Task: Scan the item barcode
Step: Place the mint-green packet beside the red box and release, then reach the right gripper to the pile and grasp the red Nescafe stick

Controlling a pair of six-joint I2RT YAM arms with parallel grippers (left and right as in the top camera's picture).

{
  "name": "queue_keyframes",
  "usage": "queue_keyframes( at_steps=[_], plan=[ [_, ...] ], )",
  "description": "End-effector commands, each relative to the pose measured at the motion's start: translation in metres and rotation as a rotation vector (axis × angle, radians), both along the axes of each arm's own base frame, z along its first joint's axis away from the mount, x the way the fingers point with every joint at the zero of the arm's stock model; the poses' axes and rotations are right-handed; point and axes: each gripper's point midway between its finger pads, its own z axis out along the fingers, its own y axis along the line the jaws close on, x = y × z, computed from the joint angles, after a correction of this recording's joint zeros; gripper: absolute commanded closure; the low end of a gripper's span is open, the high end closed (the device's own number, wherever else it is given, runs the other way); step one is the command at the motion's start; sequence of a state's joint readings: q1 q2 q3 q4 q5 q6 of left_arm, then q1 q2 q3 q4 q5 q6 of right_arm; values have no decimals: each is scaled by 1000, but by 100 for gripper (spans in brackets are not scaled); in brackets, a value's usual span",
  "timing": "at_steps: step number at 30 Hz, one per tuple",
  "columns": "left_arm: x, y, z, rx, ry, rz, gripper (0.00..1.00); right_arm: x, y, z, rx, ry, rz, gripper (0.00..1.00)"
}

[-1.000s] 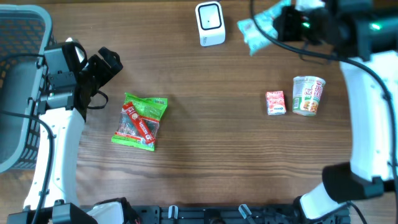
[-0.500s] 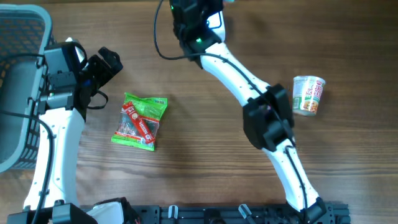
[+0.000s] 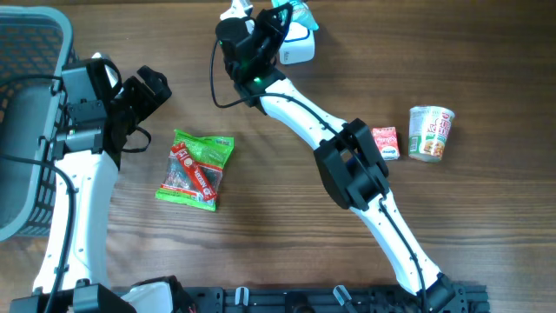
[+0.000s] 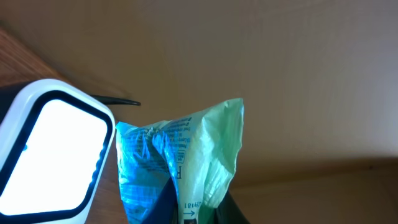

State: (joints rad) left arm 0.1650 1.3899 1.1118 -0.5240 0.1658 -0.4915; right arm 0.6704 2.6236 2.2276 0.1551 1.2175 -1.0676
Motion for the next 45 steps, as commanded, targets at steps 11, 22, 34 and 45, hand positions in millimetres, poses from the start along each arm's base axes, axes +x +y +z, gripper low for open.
queue_keyframes(
  at_steps=[11,22,34,45],
  plan=[
    [0,0,3,2,-8,-5,0,-202,-86,13,917,1005,-66,96],
    [0,0,3,2,-8,-5,0,-187,-175,-79,838,934,-327,20],
    [0,0,3,2,-8,-5,0,-233,-137,-170,1198,994,-496,96],
    [0,0,3,2,-9,-5,0,-254,-194,-160,919,923,-667,96]
  ],
)
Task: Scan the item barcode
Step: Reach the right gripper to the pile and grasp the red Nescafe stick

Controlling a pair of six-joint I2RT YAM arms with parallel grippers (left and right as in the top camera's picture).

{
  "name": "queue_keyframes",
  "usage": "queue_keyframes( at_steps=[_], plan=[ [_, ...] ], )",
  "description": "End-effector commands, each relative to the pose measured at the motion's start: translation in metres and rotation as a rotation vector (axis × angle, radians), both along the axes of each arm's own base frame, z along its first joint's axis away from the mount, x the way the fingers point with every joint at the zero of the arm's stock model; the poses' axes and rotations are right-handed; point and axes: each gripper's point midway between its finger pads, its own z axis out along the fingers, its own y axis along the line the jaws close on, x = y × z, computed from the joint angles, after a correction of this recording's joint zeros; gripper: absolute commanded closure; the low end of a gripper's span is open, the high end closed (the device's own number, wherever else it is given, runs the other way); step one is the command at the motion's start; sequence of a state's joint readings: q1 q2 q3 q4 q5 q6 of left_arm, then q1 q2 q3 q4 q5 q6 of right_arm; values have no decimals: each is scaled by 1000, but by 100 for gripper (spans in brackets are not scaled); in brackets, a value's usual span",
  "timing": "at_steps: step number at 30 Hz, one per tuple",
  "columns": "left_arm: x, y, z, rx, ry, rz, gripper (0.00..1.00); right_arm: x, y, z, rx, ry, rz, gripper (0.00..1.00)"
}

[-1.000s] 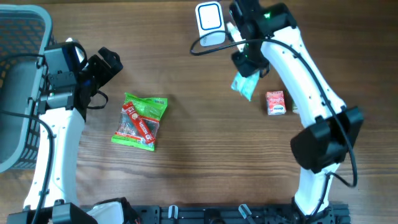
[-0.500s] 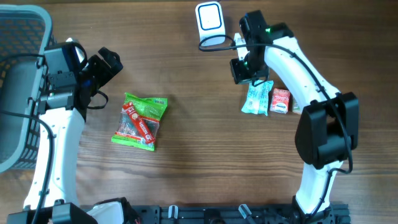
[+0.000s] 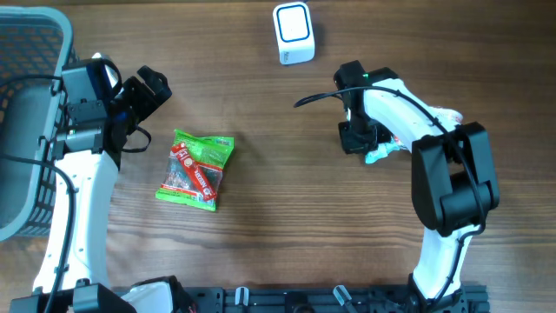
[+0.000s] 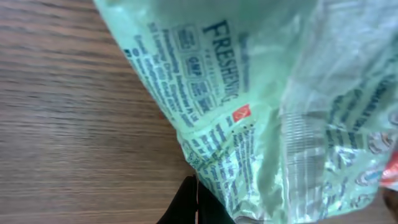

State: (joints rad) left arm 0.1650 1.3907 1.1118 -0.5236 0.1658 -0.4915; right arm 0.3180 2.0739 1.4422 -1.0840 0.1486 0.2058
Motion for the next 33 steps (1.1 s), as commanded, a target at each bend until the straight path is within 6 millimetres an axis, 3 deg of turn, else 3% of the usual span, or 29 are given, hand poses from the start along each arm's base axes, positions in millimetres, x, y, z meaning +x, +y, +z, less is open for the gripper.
queue_keyframes(
  at_steps=[1,2,3,5,7,10,13,15,16,18,20,22,24,27,29,33],
  plan=[
    [0,0,3,2,-9,-5,0,7,-13,9,-66,-53,-26,96],
    [0,0,3,2,-9,-5,0,12,-2,10,-6,-71,-20,96],
    [0,0,3,2,-9,-5,0,18,23,11,136,-80,38,95],
    [0,0,3,2,-9,-5,0,28,33,11,192,-117,33,95],
    [0,0,3,2,-9,-5,0,39,26,11,142,-171,16,95],
    [0,0,3,2,-9,-5,0,46,-19,19,-103,-247,-92,94],
    [0,0,3,2,-9,-5,0,46,-28,19,-110,-246,-124,94],
    [0,0,3,2,-9,-5,0,47,-13,25,-21,-221,-89,93],
    [0,0,3,2,-9,-5,0,49,10,34,104,-205,-30,87],
    [0,0,3,2,-9,-5,0,52,81,75,460,-217,99,79],
    [0,0,3,2,-9,-5,0,34,153,126,749,-249,233,69],
    [0,0,3,2,-9,-5,0,8,202,141,797,-260,369,65],
    [0,0,3,2,-9,-5,0,-23,252,139,815,-266,513,58],
    [0,0,3,2,-9,-5,0,-48,303,129,763,-344,598,57],
    [0,0,3,2,-9,-5,0,-62,332,112,662,-428,640,57],
    [0,0,3,2,-9,-5,0,-78,360,74,598,-446,684,51]
  ],
)
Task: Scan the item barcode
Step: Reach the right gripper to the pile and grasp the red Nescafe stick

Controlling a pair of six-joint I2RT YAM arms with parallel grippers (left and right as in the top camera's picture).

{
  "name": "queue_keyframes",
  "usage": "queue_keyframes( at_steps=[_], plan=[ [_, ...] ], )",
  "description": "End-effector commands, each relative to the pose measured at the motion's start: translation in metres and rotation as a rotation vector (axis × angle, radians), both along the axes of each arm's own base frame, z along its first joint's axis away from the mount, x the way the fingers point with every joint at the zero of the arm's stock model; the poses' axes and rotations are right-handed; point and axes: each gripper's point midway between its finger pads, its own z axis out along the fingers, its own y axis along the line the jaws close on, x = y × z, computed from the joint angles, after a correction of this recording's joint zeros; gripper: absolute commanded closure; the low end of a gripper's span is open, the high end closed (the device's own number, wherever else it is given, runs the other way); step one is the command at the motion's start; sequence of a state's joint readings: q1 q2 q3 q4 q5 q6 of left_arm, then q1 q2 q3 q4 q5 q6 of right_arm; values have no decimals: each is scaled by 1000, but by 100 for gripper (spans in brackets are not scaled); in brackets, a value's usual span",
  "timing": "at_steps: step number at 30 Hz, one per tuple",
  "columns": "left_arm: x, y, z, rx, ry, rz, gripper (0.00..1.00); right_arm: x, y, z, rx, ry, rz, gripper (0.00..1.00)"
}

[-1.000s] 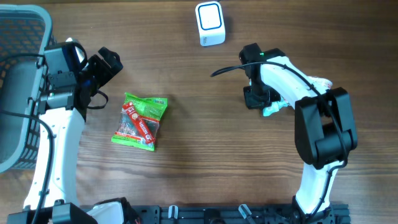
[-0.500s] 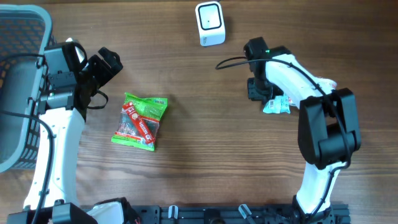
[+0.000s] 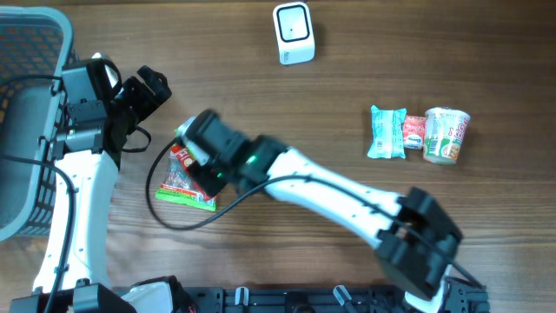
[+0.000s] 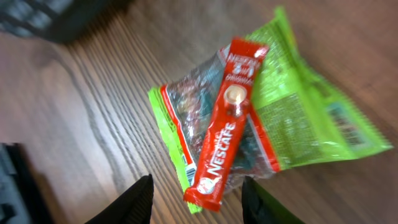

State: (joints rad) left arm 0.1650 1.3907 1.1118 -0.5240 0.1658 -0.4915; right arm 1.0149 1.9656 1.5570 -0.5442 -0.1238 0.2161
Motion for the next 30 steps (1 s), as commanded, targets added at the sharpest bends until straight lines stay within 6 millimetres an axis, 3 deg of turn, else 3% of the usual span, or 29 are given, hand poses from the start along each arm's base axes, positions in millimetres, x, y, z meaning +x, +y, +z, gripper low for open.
queue_keyframes(
  at_steps=[1,3,11,12,13,15,16,18,20,22,26,29,30],
  plan=[
    [0,0,3,2,-10,-5,0,3,-2,-44,-99,-16,-52,50],
    [0,0,3,2,-9,-5,0,2,-2,-64,-130,1,-52,53],
    [0,0,3,2,-10,-5,0,-11,5,-91,-127,89,-22,59],
    [0,0,3,2,-10,-5,0,-15,6,-94,-124,110,-10,65],
    [0,0,3,2,-9,-5,0,-16,8,-93,-115,119,-11,80],
    [0,0,3,2,-10,-5,0,-12,6,-92,-107,132,-41,84],
    [0,0,3,2,-9,-4,0,-10,5,-93,-108,136,-44,82],
    [0,0,3,2,-9,-4,0,-12,5,-92,-100,151,-39,61],
    [0,0,3,2,-10,-5,0,-15,7,-92,-102,151,-32,60],
    [0,0,3,2,-9,-4,0,-17,6,-95,-109,168,-48,52],
    [0,0,3,2,-9,-5,0,-19,4,-102,-122,190,-67,66],
    [0,0,3,2,-9,-5,0,-22,1,-103,-132,203,-63,67],
    [0,0,3,2,-9,-5,0,-24,1,-103,-131,214,-58,63]
  ],
)
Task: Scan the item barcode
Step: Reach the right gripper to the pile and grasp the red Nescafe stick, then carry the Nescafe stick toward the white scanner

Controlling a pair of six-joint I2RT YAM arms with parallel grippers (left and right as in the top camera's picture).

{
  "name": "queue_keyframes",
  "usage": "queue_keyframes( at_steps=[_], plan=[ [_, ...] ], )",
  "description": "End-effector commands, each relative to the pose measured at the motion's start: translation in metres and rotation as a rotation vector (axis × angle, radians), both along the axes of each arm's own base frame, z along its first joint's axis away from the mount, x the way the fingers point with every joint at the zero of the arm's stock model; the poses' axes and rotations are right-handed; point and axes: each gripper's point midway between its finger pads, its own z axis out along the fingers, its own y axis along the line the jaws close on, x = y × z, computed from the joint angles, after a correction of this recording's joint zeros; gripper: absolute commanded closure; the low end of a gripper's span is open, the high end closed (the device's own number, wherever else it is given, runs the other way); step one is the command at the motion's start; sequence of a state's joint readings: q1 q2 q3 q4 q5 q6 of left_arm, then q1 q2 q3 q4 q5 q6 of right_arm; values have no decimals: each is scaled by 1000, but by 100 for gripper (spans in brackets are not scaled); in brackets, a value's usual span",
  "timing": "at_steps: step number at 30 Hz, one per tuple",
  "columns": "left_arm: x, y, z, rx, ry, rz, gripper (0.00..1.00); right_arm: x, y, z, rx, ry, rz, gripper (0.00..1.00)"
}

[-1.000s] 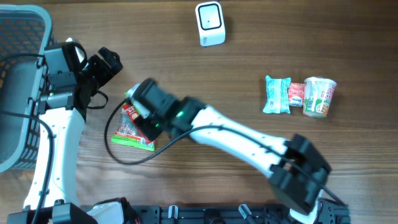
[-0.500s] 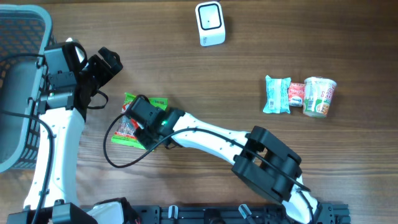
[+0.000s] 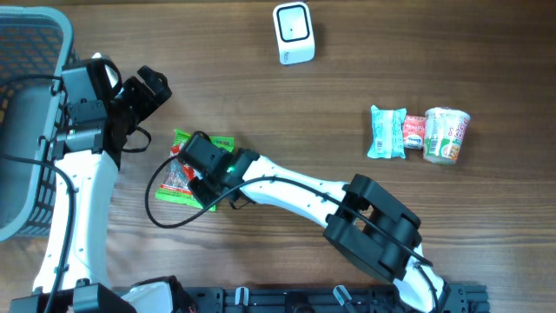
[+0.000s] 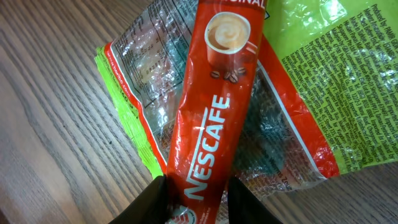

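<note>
A red Nescafe sachet (image 4: pixel 217 93) lies on top of a green and clear snack bag (image 4: pixel 323 74) on the wooden table. My right gripper (image 4: pixel 196 199) is down over the sachet's near end, with its fingers (image 4: pixel 157 196) pressed against both long edges. From overhead the right wrist covers most of the bag (image 3: pixel 217 144), and the right gripper (image 3: pixel 189 172) sits at its left part. The white scanner (image 3: pixel 293 32) stands at the back centre. My left gripper (image 3: pixel 149 87) hovers open, above and to the left of the bag.
A grey basket (image 3: pixel 26 52) fills the far left. At the right, a pale green packet (image 3: pixel 386 132), a small red packet (image 3: pixel 414 133) and a noodle cup (image 3: pixel 446 135) lie in a row. The right arm stretches across the table's middle.
My right gripper has come down closer to the Nescafe sachet, and its jaws have narrowed from wide open to touching the sachet's edges. The left arm has not moved.
My right gripper held the pale green packet up by the scanner. Then it had the packet low at the right, beside the red packet and cup. The packet was left there, and the gripper stood open over the green bag. Now it grips the sachet.
</note>
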State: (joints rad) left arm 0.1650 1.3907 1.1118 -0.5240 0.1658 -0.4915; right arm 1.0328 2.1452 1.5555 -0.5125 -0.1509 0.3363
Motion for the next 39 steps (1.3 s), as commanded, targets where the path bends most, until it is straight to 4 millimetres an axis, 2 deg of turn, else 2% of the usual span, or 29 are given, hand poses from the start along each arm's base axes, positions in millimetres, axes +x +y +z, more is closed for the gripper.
queue_keyframes(
  at_steps=[1,3,4,6,7,8,9,11,14,17,21,24,25,26,27,28,33,36,39],
  plan=[
    [0,0,3,2,-9,-4,0,-12,-5,-19,-33,61,11,62],
    [0,0,3,2,-9,-4,0,-12,-5,-19,-34,60,12,62],
    [0,0,3,2,-10,-5,0,-12,-5,-20,-35,61,12,67],
    [0,0,3,2,-10,-5,0,-13,-6,-21,-37,63,12,90],
    [0,0,3,2,-9,-5,0,-15,-5,-20,-31,75,23,96],
    [0,0,3,2,-9,-5,0,-16,-4,-16,-17,87,30,96],
    [0,0,3,2,-10,-5,0,-11,-5,4,45,113,57,96],
    [0,0,3,2,-9,-4,0,1,-20,50,159,177,87,96],
    [0,0,3,2,-9,-5,0,5,-69,105,331,355,185,96],
    [0,0,3,2,-10,-5,0,12,-118,128,484,497,218,96],
    [0,0,3,2,-9,-5,0,32,-156,157,680,529,193,96],
    [0,0,3,2,-9,-5,0,36,-162,165,731,547,172,96],
    [0,0,3,2,-9,-5,0,34,-161,175,781,574,171,96],
    [0,0,3,2,-9,-5,0,32,-158,196,896,625,175,96],
    [0,0,3,2,-9,-4,0,33,-157,204,944,638,180,96],
    [0,0,3,2,-9,-4,0,33,-157,209,968,646,181,96],
    [0,0,3,2,-9,-4,0,33,-157,205,947,638,182,96],
    [0,0,3,2,-9,-4,0,29,-154,184,833,601,192,96],
    [0,0,3,2,-10,-5,0,19,-136,162,713,547,252,96]
  ],
)
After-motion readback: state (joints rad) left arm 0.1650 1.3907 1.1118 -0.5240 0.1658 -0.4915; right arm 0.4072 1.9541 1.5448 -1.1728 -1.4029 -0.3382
